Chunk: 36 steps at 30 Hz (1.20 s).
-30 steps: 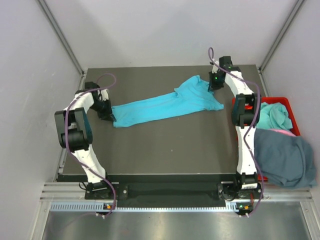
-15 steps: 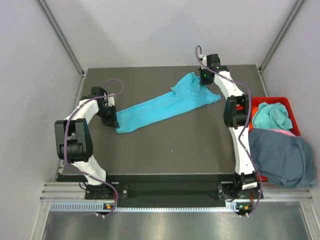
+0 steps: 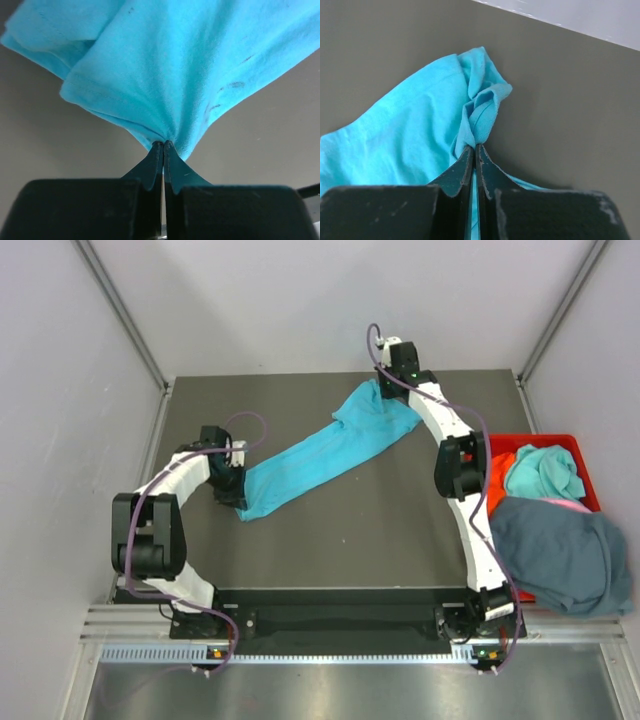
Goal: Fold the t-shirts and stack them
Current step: Fold the tshirt
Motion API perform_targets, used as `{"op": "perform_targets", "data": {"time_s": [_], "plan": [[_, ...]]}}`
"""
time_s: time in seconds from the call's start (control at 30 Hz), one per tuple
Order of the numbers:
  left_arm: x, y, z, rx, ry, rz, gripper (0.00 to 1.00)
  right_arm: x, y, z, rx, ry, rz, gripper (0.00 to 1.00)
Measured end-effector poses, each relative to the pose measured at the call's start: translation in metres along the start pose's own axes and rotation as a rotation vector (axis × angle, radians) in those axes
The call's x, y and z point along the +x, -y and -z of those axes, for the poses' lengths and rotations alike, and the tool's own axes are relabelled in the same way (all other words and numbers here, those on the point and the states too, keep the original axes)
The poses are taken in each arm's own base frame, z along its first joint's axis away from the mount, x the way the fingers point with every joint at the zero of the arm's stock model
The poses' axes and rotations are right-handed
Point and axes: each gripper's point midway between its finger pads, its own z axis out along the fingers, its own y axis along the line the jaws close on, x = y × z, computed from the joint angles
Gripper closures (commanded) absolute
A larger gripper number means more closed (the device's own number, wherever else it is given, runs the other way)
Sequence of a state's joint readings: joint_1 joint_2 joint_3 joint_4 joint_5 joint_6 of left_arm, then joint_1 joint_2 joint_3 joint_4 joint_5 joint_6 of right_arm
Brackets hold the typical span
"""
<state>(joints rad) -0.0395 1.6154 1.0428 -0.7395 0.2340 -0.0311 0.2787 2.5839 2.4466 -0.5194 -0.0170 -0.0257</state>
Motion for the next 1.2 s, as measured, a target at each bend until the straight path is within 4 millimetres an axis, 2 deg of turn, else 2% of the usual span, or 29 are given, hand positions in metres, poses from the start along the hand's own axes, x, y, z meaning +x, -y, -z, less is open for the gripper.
{"op": "perform_targets", "data": {"time_s": [0.3, 0.33, 0.4, 0.43, 0.47, 0.53, 0.6, 0.73, 0.87, 1.03, 1.13, 1.2], "plan": [[-0.005, -0.001, 0.008, -0.015, 0.051, -0.009, 1.00, 0.012, 0.029, -0.011, 0.068, -0.011, -0.019, 1.00], [-0.004, -0.001, 0.008, -0.015, 0.051, -0.009, 0.98, 0.014, 0.031, -0.012, 0.072, -0.015, -0.019, 0.89], [-0.002, -0.002, 0.008, -0.016, 0.049, -0.012, 0.71, 0.016, 0.035, -0.015, 0.084, -0.017, -0.025, 0.68], [-0.002, -0.002, 0.008, -0.017, 0.050, -0.013, 0.49, 0.017, 0.037, -0.015, 0.090, -0.018, -0.023, 0.47], [-0.002, -0.002, 0.009, -0.019, 0.053, -0.019, 0.45, 0.018, 0.037, -0.015, 0.094, -0.019, -0.027, 0.41], [-0.002, -0.001, 0.013, -0.021, 0.066, -0.014, 0.40, 0.019, 0.040, -0.016, 0.102, -0.021, -0.021, 0.34], [-0.006, 0.000, 0.022, -0.024, 0.101, -0.021, 0.39, 0.021, 0.044, -0.015, 0.110, -0.024, -0.025, 0.31], [-0.014, 0.004, 0.039, -0.024, 0.170, -0.036, 0.42, 0.042, 0.046, -0.006, 0.116, -0.078, -0.042, 0.30], [-0.019, 0.009, 0.038, 0.002, 0.161, -0.041, 0.46, 0.049, 0.041, 0.014, 0.098, -0.104, -0.081, 0.30], [-0.028, 0.016, 0.017, 0.046, 0.085, -0.059, 0.52, 0.038, 0.024, 0.045, 0.015, -0.093, -0.151, 0.30], [-0.029, 0.019, -0.004, 0.069, 0.021, -0.071, 0.55, 0.035, 0.015, 0.053, -0.029, -0.085, -0.180, 0.31], [-0.023, 0.018, -0.017, 0.075, -0.032, -0.068, 0.56, 0.043, 0.010, 0.053, -0.051, -0.103, -0.196, 0.31]]}}
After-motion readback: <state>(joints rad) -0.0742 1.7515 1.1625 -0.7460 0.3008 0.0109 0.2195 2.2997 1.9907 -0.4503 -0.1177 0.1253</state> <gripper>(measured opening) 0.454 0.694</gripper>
